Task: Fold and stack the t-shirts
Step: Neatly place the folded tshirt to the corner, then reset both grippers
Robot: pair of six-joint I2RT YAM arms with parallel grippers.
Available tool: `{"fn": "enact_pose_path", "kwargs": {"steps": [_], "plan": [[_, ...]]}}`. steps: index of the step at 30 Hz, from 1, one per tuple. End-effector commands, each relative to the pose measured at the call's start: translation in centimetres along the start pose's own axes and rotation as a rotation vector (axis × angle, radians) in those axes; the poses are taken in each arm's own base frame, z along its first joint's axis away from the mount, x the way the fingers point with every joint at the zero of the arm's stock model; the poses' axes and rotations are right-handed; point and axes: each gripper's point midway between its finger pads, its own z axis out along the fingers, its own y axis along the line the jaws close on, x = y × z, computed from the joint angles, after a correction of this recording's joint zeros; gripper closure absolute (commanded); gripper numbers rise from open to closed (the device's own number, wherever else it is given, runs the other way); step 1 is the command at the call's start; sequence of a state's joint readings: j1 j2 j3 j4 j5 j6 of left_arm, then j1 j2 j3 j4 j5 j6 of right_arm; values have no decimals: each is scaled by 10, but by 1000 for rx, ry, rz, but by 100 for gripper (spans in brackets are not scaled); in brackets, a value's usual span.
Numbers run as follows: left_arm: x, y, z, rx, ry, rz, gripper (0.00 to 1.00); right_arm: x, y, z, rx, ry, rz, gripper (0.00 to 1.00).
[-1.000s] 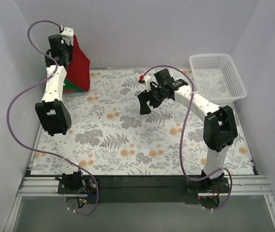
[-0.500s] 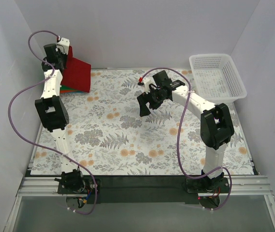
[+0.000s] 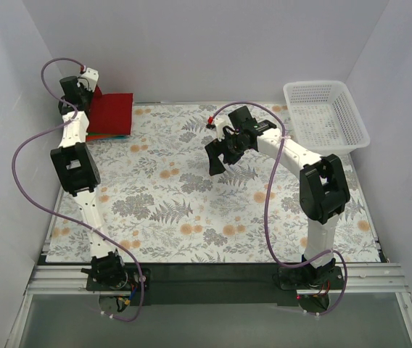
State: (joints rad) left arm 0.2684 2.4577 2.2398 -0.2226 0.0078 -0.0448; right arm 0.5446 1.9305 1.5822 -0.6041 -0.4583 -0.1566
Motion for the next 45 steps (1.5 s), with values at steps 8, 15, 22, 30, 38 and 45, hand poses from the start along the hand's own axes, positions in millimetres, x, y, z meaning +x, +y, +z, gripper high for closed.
{"fn": "enact_pose_path", "kwargs": {"steps": [8, 15, 22, 30, 38, 45], "plan": [[-72, 82, -44, -189, -148, 71, 15, -22, 10, -15, -7, -54, -33, 1], [-131, 102, -116, -156, -237, 6, 14, -39, 6, -48, 61, -118, -72, 2], [-150, 56, -189, 65, -219, -134, 12, -48, -30, -120, 144, -225, -6, 2], [-156, -74, -255, 363, -46, -374, 9, -2, -92, -199, 256, -278, 151, 2], [-107, -182, -322, 748, 118, -573, 7, 73, -91, -202, 336, -143, 190, 2], [-10, -219, -355, 747, 257, -541, 7, 121, -58, -168, 201, -103, 246, 2]]}}
